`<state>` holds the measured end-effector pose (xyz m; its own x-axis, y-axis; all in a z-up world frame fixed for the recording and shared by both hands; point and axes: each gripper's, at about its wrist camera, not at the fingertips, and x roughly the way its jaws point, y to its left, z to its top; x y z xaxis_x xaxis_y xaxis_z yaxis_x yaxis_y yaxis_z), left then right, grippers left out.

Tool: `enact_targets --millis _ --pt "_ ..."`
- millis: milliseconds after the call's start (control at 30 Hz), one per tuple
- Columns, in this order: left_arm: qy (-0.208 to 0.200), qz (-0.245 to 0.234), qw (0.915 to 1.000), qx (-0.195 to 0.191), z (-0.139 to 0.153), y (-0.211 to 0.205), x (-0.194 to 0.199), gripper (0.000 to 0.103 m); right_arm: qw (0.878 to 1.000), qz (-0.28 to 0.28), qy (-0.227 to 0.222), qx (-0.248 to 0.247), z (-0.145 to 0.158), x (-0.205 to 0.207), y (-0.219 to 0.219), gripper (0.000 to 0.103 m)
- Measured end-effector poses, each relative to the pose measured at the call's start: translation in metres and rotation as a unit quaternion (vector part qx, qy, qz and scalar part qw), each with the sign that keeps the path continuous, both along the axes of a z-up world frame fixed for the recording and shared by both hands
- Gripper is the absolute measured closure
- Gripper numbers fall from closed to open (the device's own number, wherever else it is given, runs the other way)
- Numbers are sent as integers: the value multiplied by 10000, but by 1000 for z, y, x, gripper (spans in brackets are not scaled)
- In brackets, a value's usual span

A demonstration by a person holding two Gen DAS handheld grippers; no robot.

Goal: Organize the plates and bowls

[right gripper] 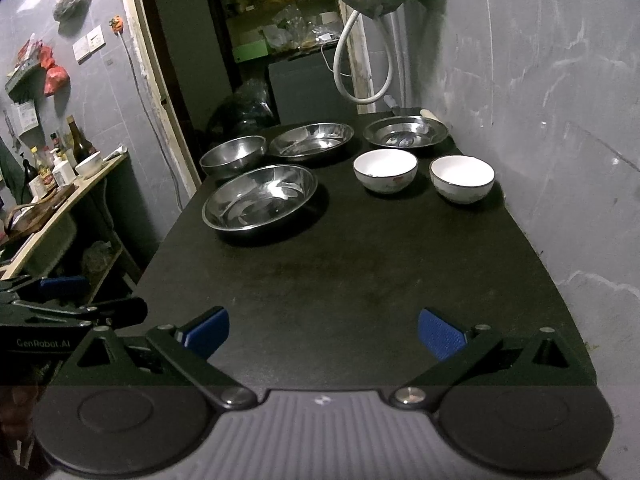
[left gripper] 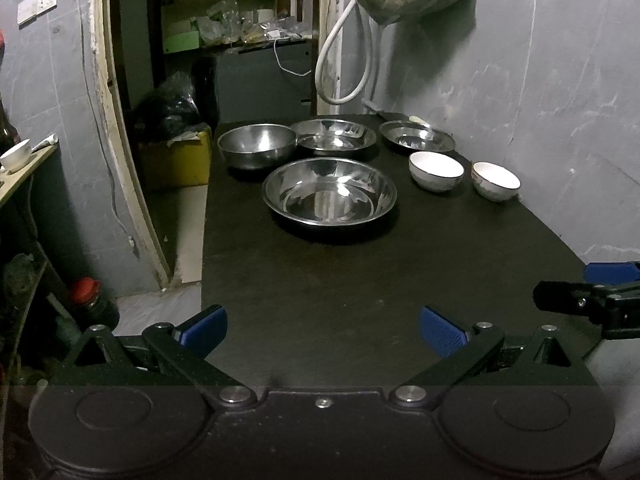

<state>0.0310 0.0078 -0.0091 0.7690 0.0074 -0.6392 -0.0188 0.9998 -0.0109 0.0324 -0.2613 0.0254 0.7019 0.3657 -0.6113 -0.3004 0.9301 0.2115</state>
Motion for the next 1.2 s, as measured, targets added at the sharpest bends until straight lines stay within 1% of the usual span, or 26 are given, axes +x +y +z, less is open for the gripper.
enact_targets --millis 133,267,333,400,500,600,700,767,800,900,1000,1100,1200 --pt "58 99 9999 41 5 8 7 1 9999 -32 11 126 3 4 0 0" --pt "85 272 9996 4 13 28 23 1 9996 -98 -52 269 8 12 7 0" --pt "87 342 9993 -80 18 43 36 1 9994 -132 -68 315 9 18 11 0" --pt "56 352 9993 -82 23 59 53 1 9992 -166 -77 347 8 24 18 0" --pt "-11 157 9999 44 32 80 85 1 9989 -299 -55 357 4 38 34 0" --pt "-117 -224 9994 216 42 103 129 1 9980 -513 -58 356 2 58 50 0" --pt "-188 -694 9971 236 50 126 187 1 9968 -783 -66 125 6 89 73 0" --pt "-258 -1003 9945 168 54 137 227 1 9956 -926 -113 98 10 107 83 0" --pt "-286 -1178 9926 101 56 143 252 1 9947 -1015 -135 52 14 124 91 0" --pt "-292 -1463 9886 -198 57 151 318 1 9911 -1315 -197 -62 22 165 105 0" --pt "-116 -1689 9840 -555 52 151 387 1 9885 -1505 -115 68 28 202 113 0" --pt "239 -1890 9798 -602 33 144 443 1 9881 -1536 -9 -97 27 239 124 1" --pt "703 -2077 9738 -594 9 136 485 1 9878 -1530 132 -249 18 271 134 6"
